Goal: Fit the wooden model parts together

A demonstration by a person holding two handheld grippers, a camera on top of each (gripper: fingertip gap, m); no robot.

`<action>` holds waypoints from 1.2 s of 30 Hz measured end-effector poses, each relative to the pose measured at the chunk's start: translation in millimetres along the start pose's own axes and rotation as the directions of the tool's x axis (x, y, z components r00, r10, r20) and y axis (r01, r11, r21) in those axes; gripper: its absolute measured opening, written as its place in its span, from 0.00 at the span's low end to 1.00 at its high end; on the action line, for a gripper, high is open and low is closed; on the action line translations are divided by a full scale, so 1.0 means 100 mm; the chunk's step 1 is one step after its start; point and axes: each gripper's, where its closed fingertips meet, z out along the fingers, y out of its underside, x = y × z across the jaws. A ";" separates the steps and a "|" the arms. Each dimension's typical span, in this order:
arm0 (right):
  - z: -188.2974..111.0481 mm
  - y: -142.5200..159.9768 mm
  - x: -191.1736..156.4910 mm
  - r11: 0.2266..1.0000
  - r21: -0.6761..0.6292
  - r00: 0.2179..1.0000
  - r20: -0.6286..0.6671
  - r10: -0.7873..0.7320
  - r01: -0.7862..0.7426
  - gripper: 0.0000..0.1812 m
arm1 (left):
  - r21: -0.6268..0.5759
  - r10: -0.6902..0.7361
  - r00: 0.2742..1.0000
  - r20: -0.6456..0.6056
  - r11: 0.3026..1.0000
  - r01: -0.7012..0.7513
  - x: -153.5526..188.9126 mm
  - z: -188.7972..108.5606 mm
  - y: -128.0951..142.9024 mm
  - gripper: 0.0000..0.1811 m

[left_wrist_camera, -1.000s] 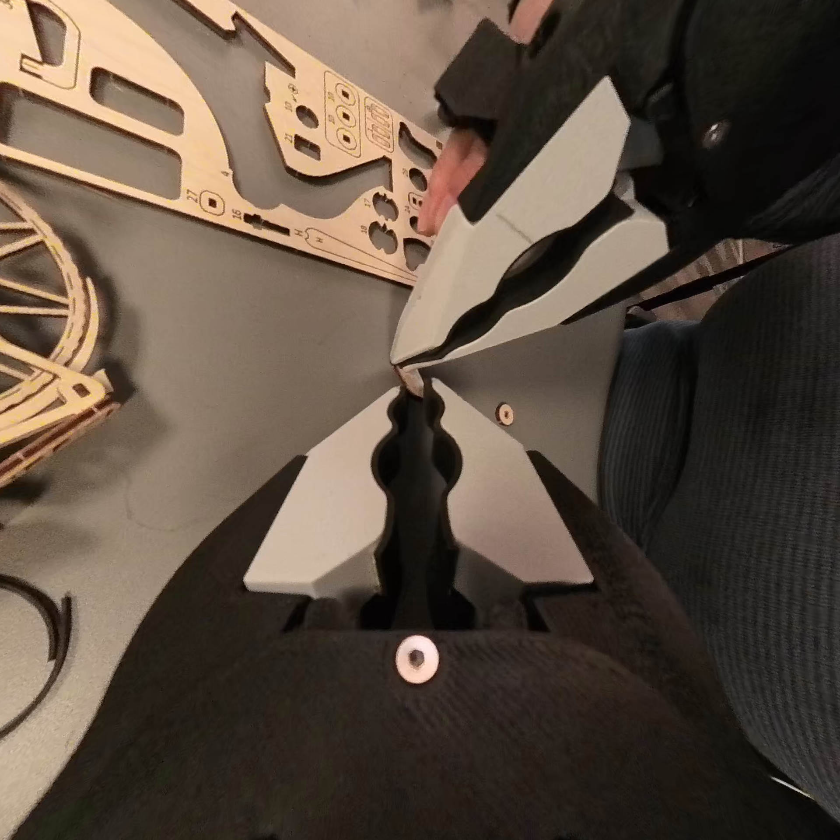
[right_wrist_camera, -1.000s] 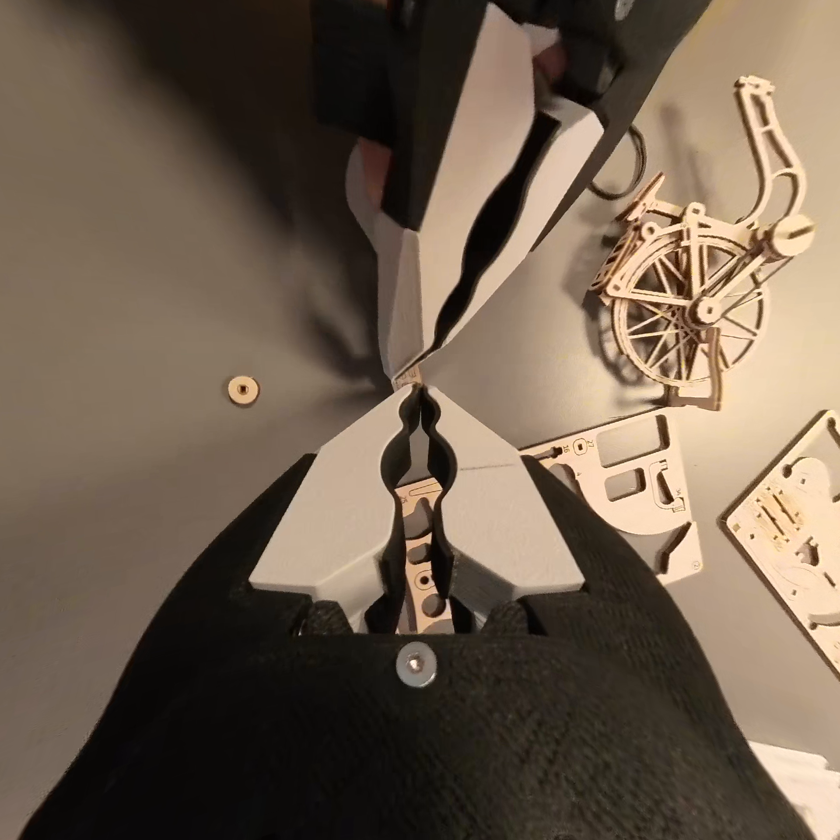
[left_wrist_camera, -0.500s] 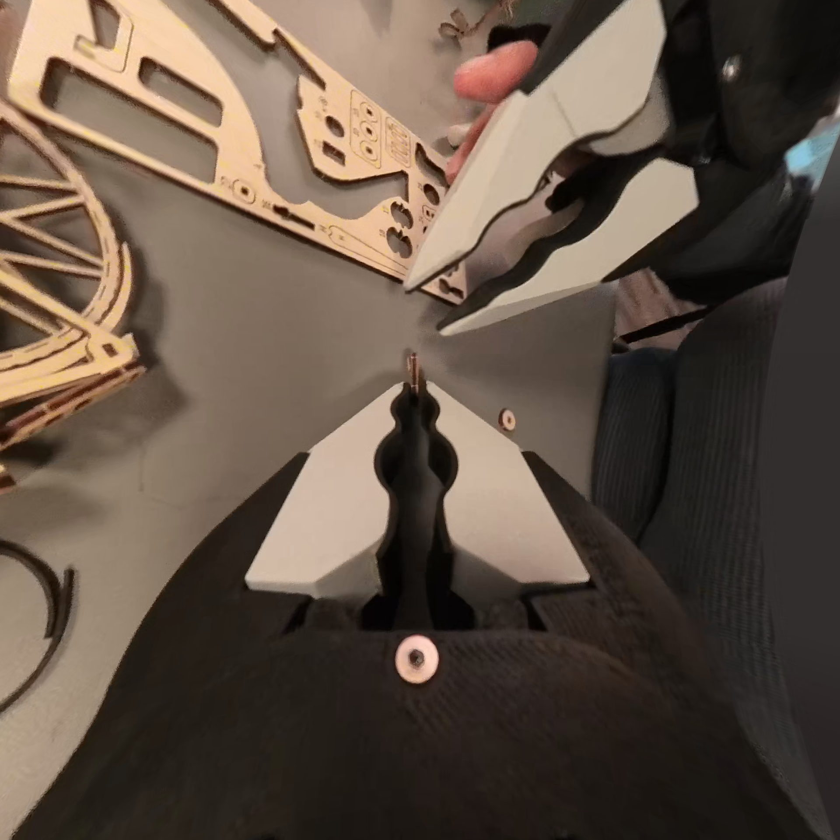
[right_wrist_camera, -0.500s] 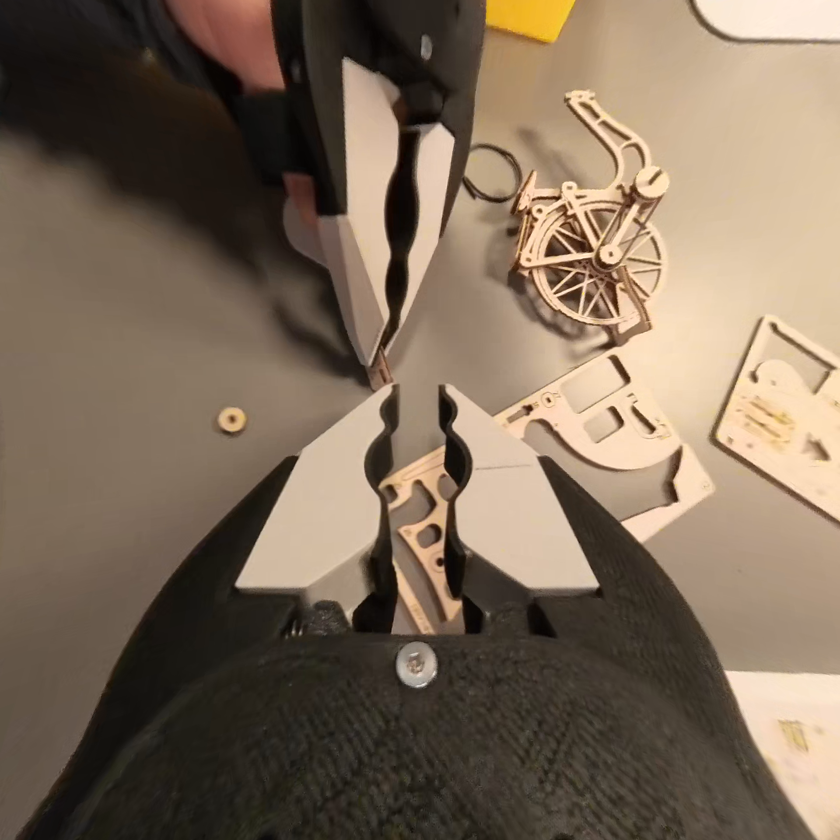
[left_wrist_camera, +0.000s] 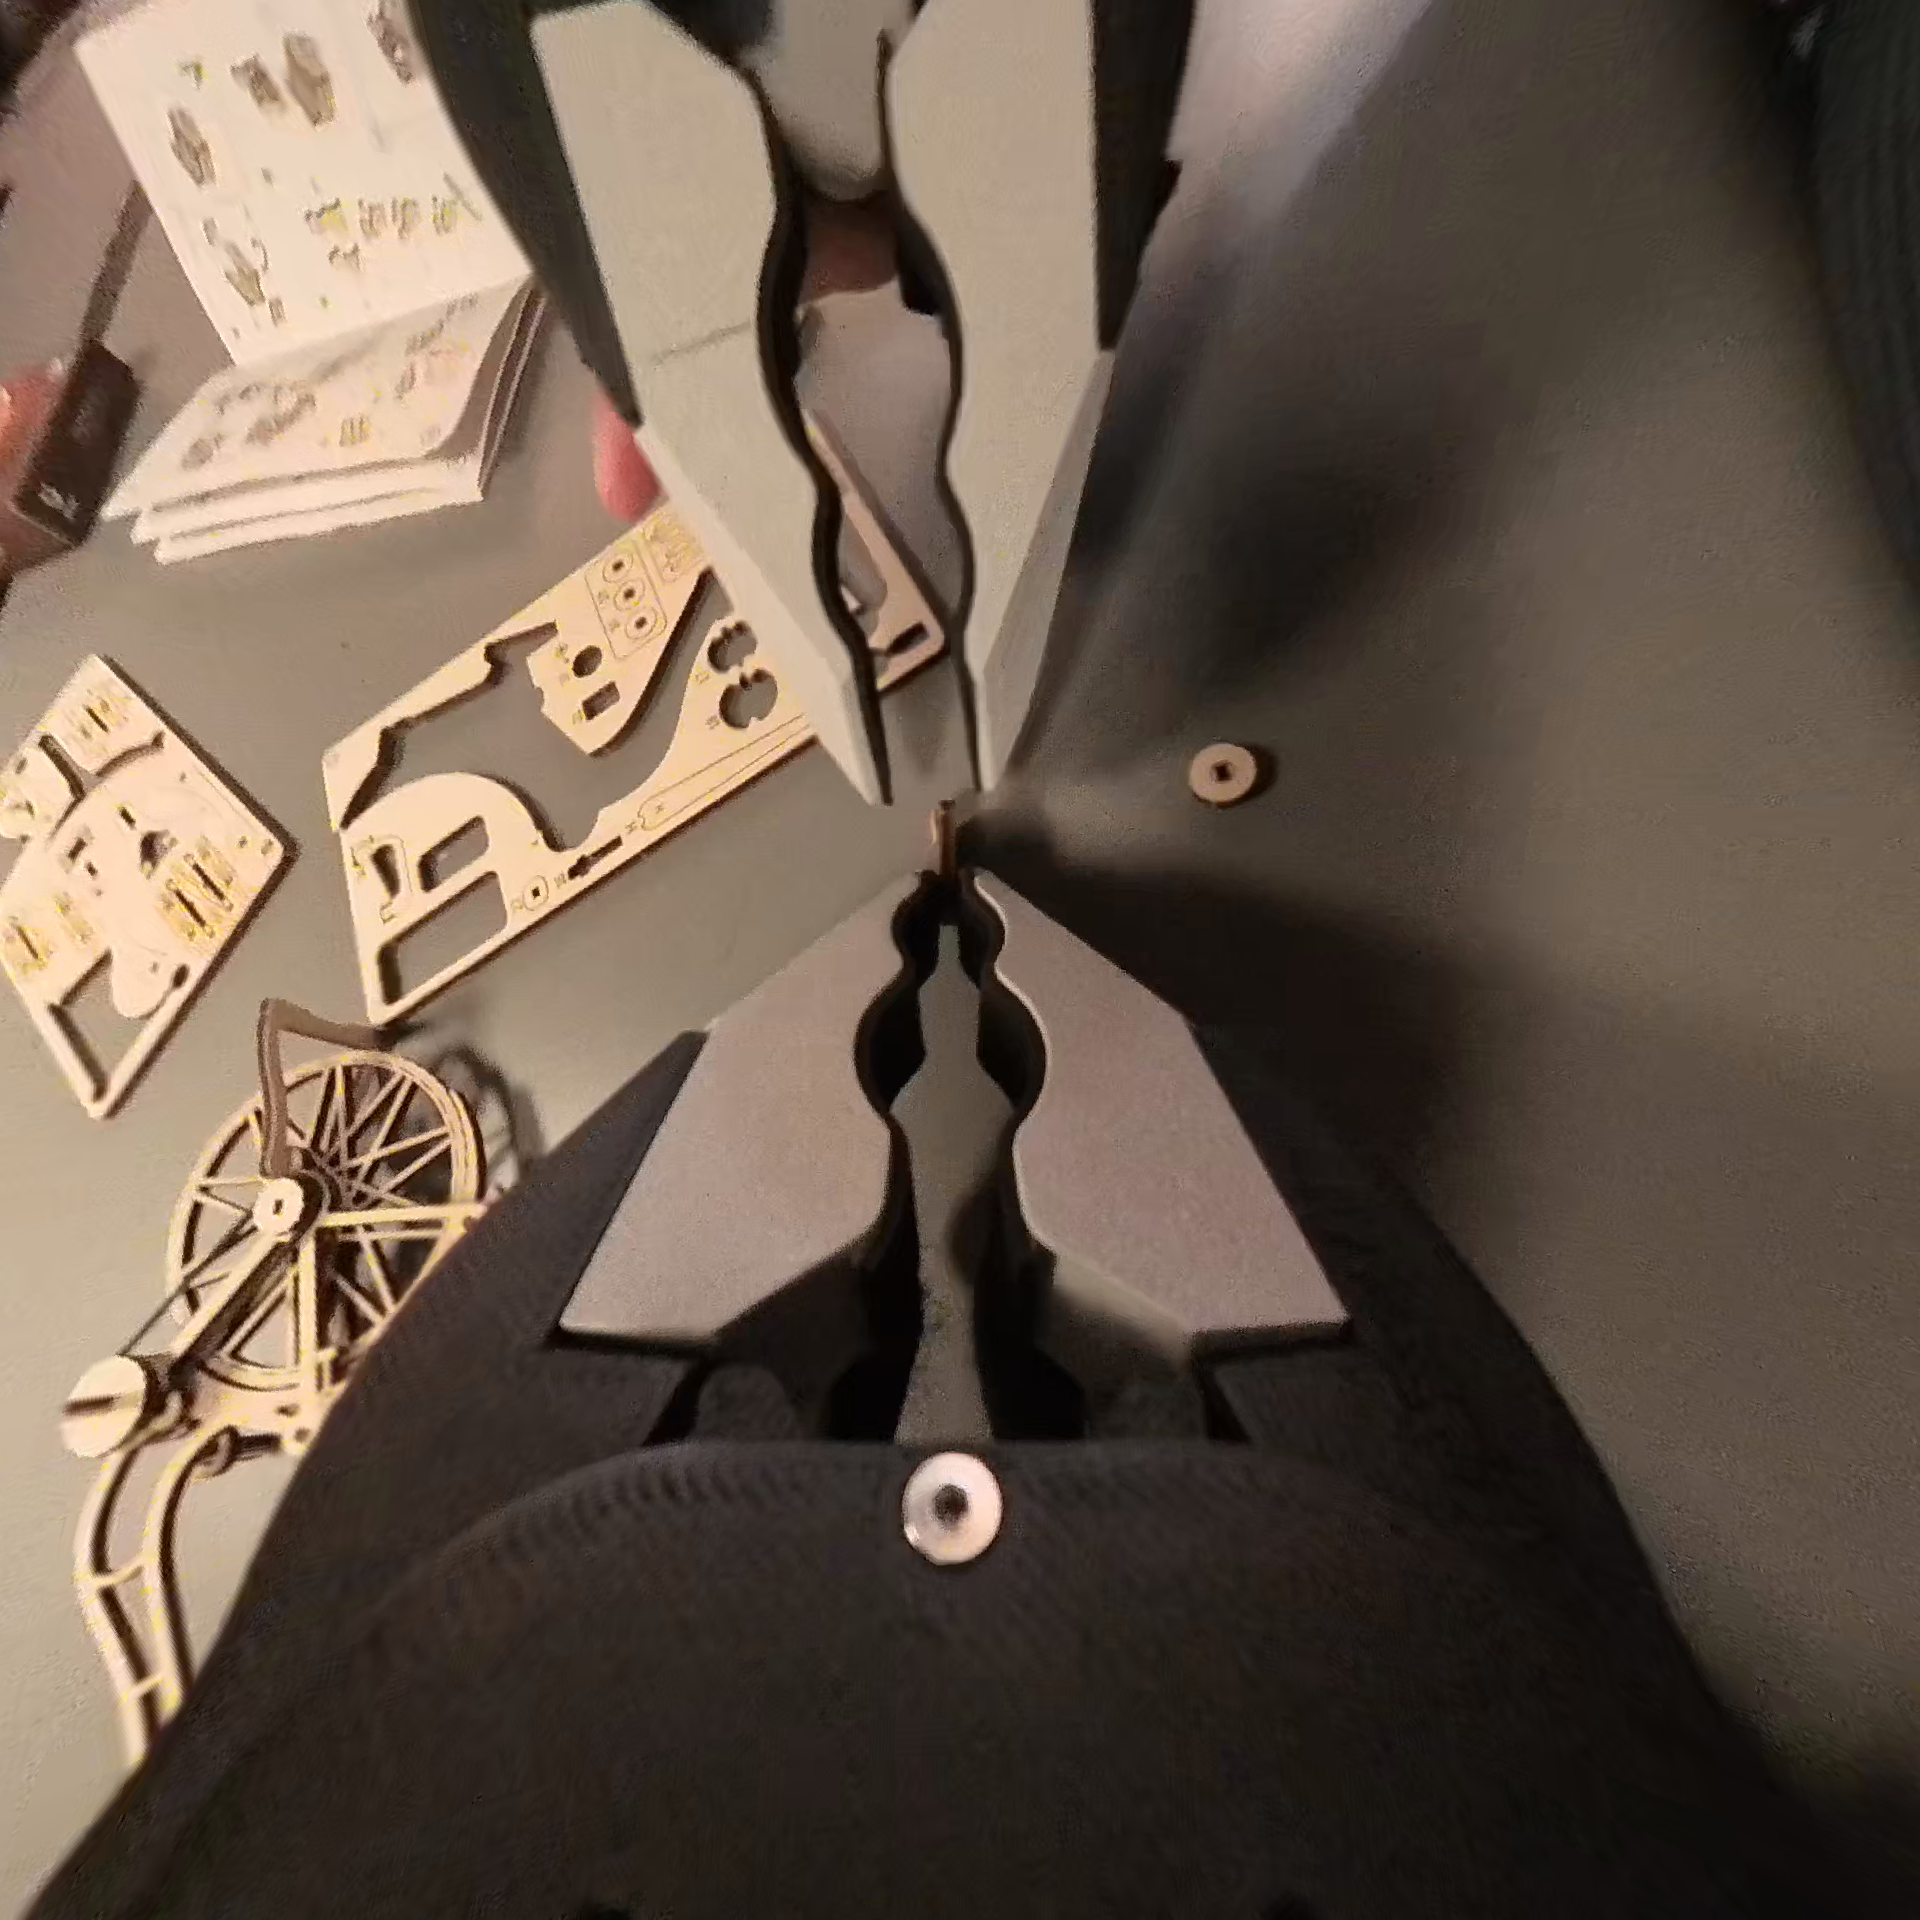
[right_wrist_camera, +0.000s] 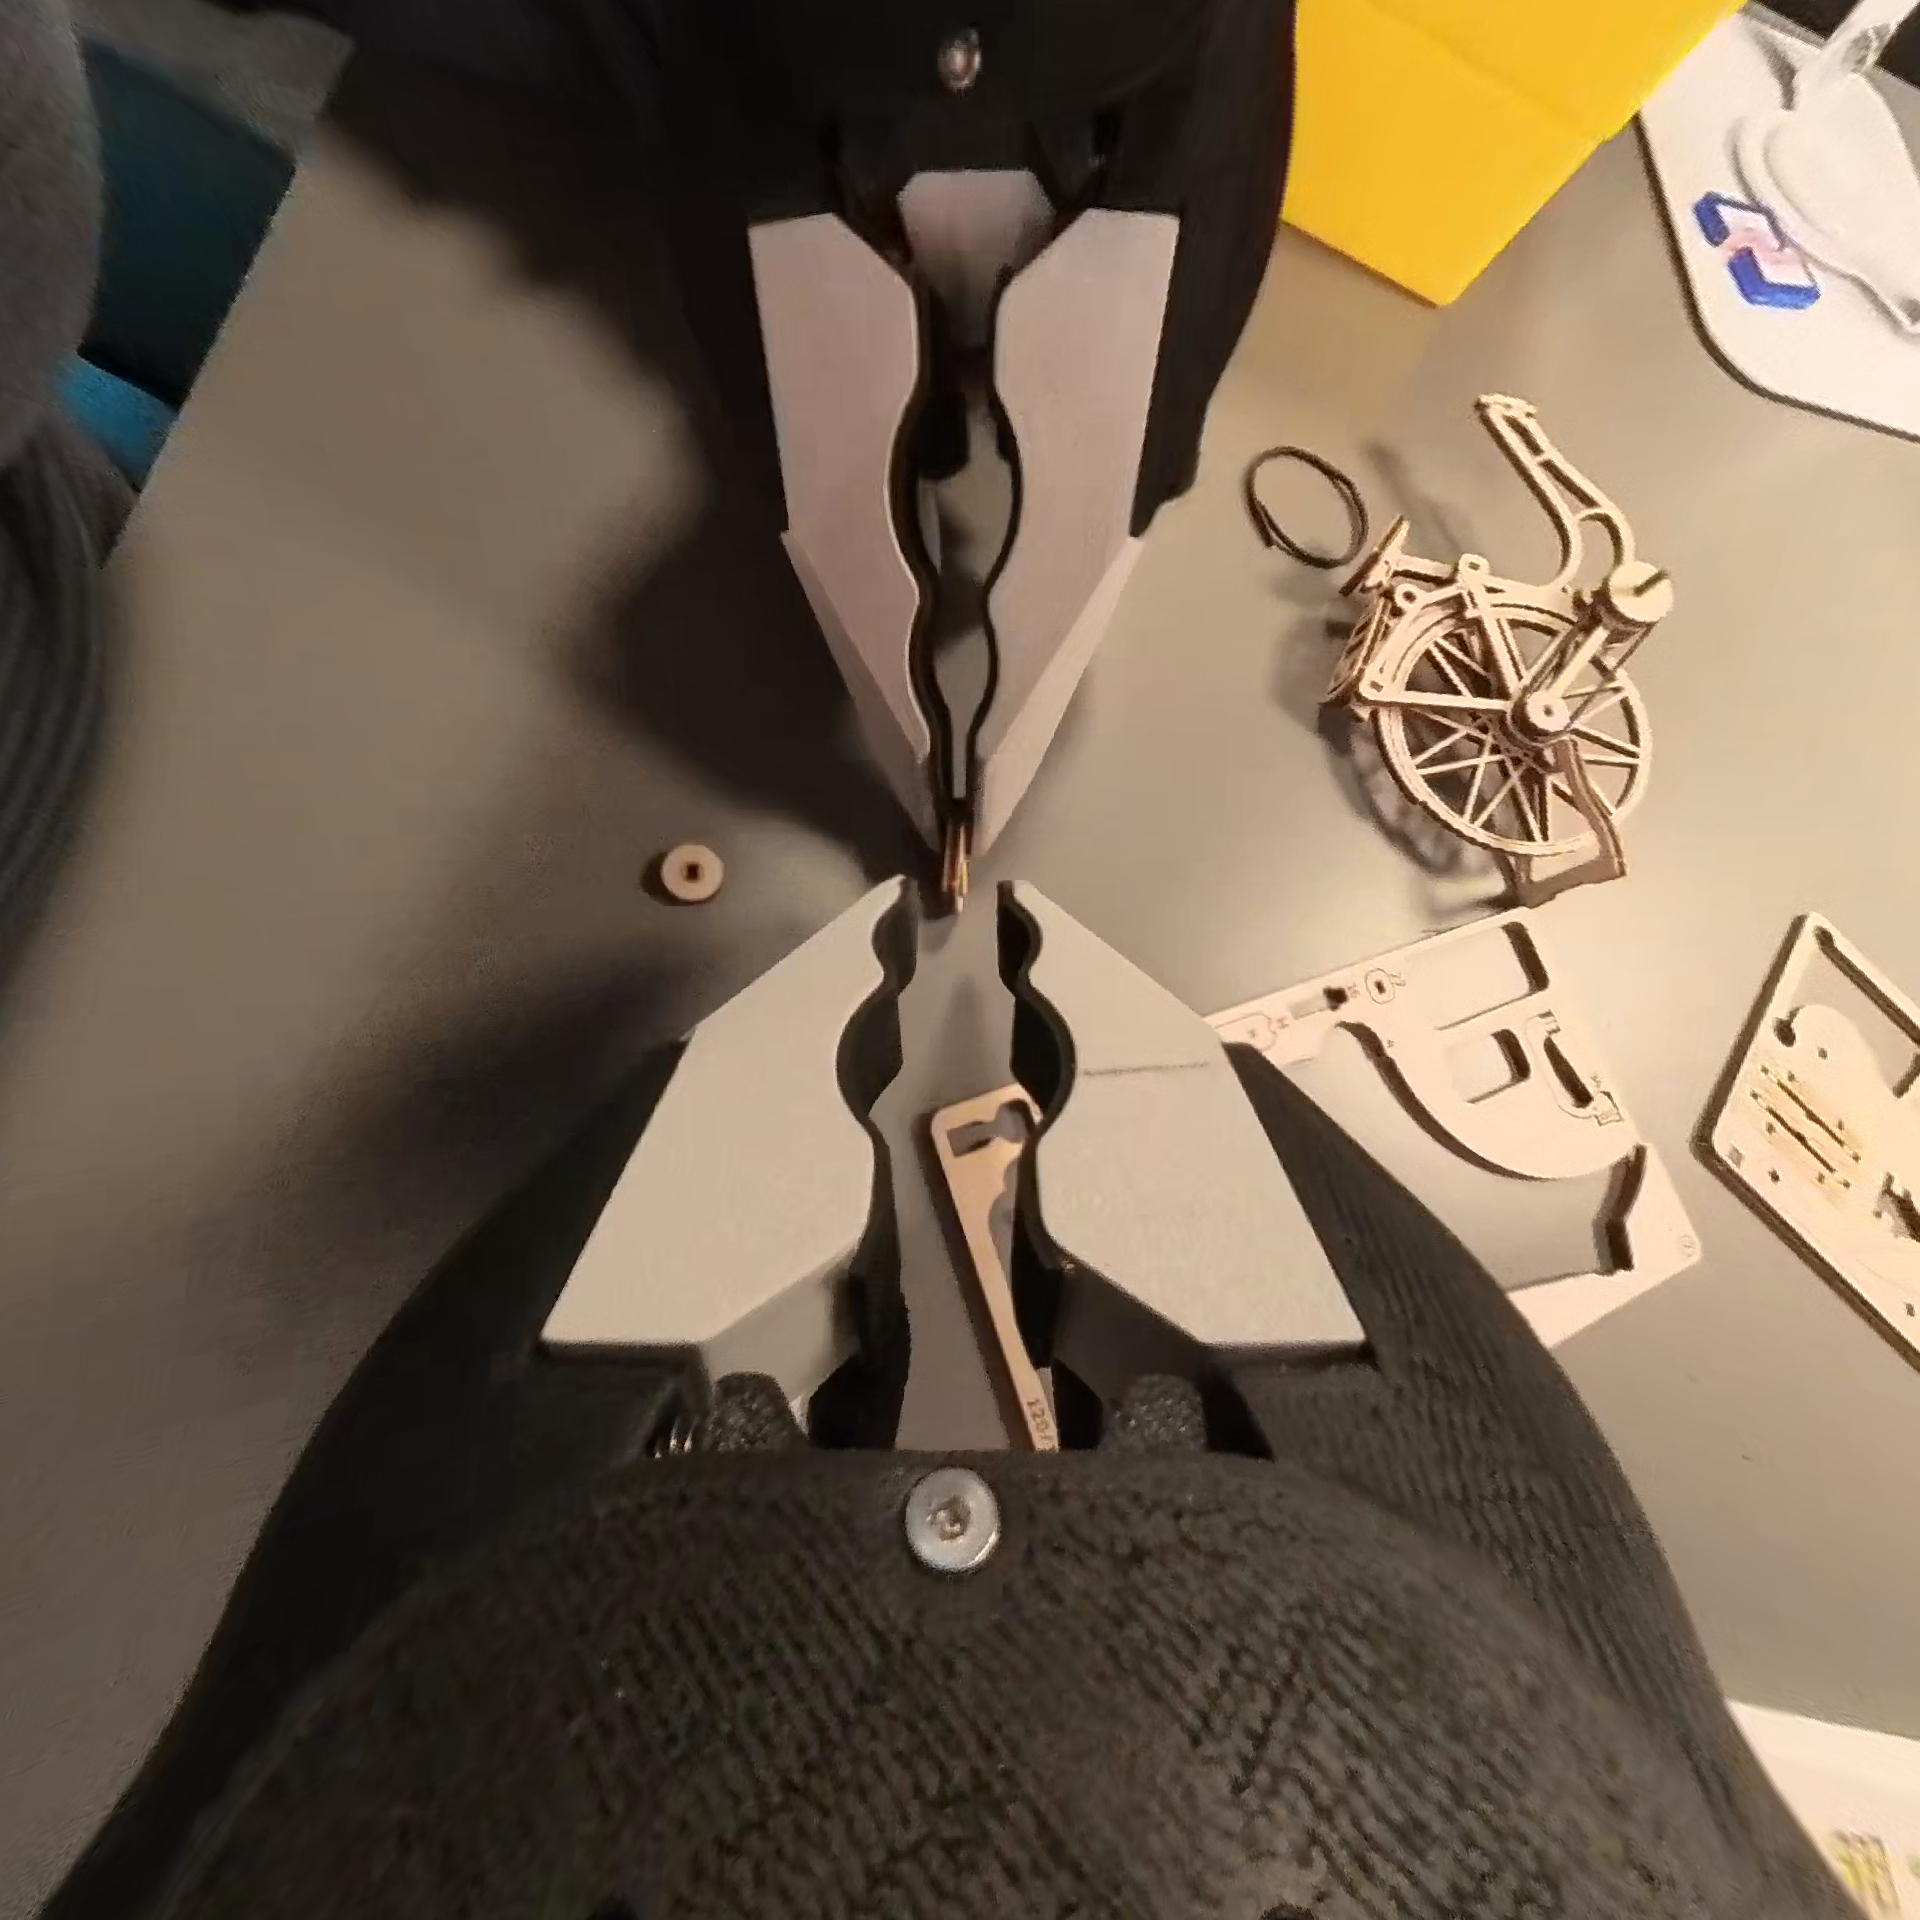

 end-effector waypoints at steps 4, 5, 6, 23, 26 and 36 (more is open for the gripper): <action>0.03 0.01 -0.01 1.000 0.007 1.000 -0.009 -0.027 0.027 0.05 | 0.006 0.052 0.999 0.007 0.999 -0.052 0.02 0.00 -0.01 0.01; 0.03 0.02 -0.02 1.000 0.005 1.000 0.006 -0.016 0.016 0.04 | 0.006 0.063 0.998 0.010 0.998 -0.063 0.03 0.00 -0.01 0.01; 0.02 0.03 -0.03 1.000 0.007 1.000 0.029 0.012 -0.012 0.04 | 0.005 0.083 0.996 0.018 0.997 -0.083 0.03 0.00 -0.01 0.01; 0.05 0.04 0.00 0.963 -0.060 0.934 0.234 0.268 -0.262 0.00 | -0.121 0.571 0.789 0.227 0.820 -0.559 -0.10 0.01 0.03 0.01; 0.04 0.03 0.04 0.982 -0.027 0.963 0.193 0.189 -0.188 0.05 | -0.090 0.494 0.842 0.218 0.869 -0.486 -0.11 0.01 0.04 0.01; -0.70 -0.83 0.98 0.740 0.641 0.809 -0.315 0.496 -0.204 0.17 | 0.582 -0.555 0.760 0.337 0.758 0.295 -1.12 -0.74 -0.62 0.01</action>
